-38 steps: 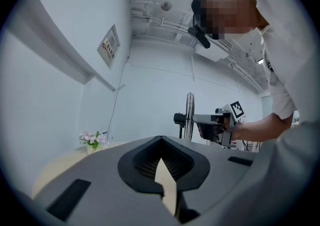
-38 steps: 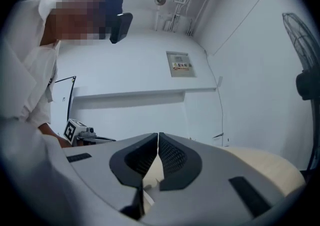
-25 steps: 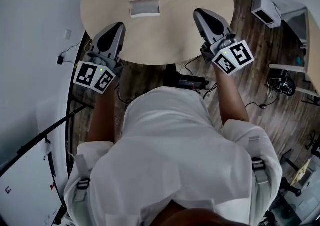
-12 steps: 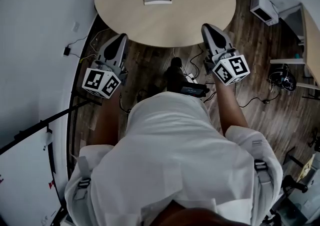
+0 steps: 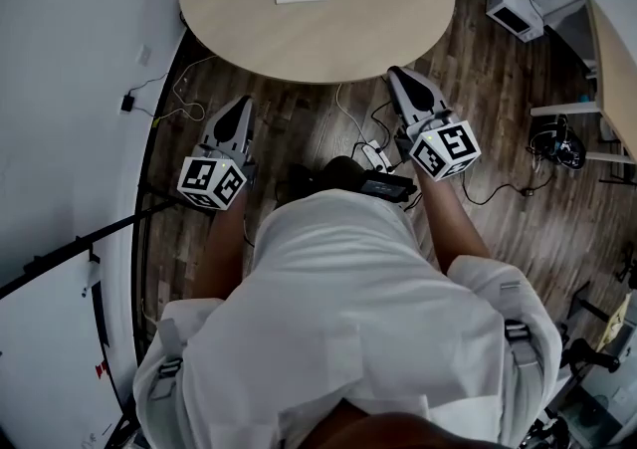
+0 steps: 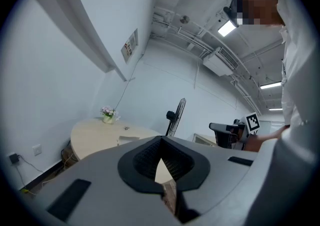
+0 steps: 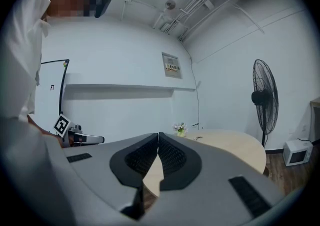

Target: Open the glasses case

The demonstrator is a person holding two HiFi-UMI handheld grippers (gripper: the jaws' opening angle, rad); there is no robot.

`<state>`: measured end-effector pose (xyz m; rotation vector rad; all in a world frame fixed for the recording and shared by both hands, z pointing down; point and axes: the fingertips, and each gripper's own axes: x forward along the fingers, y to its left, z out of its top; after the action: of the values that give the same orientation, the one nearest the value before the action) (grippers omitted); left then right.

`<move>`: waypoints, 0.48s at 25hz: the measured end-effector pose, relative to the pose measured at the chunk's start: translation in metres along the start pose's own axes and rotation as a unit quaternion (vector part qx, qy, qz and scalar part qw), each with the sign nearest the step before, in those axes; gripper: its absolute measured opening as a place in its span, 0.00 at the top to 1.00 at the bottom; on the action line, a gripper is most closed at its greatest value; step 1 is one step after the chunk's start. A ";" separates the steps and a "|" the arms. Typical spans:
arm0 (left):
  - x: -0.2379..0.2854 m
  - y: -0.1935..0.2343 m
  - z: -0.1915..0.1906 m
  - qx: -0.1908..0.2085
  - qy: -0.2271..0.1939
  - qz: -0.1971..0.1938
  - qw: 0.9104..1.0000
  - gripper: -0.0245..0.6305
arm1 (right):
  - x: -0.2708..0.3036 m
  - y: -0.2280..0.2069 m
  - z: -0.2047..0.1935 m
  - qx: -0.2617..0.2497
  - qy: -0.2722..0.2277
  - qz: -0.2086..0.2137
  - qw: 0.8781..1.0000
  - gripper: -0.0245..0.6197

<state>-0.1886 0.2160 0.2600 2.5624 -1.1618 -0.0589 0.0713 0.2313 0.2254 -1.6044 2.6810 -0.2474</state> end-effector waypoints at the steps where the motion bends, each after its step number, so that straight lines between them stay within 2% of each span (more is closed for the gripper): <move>1: -0.004 -0.003 -0.004 -0.001 0.003 0.005 1.000 0.94 | -0.002 0.001 -0.001 0.000 -0.002 0.002 1.000 0.92; 7: -0.020 -0.043 -0.018 0.014 0.009 0.024 1.000 0.94 | -0.028 0.013 -0.004 -0.010 -0.006 0.028 1.000 0.92; 12: -0.030 -0.089 -0.024 0.044 0.006 0.040 0.998 0.94 | -0.075 0.011 -0.005 -0.003 -0.015 0.042 0.999 0.92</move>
<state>-0.1395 0.2997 0.2526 2.5858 -1.2874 0.0261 0.0965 0.3025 0.2231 -1.4805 2.7210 -0.2124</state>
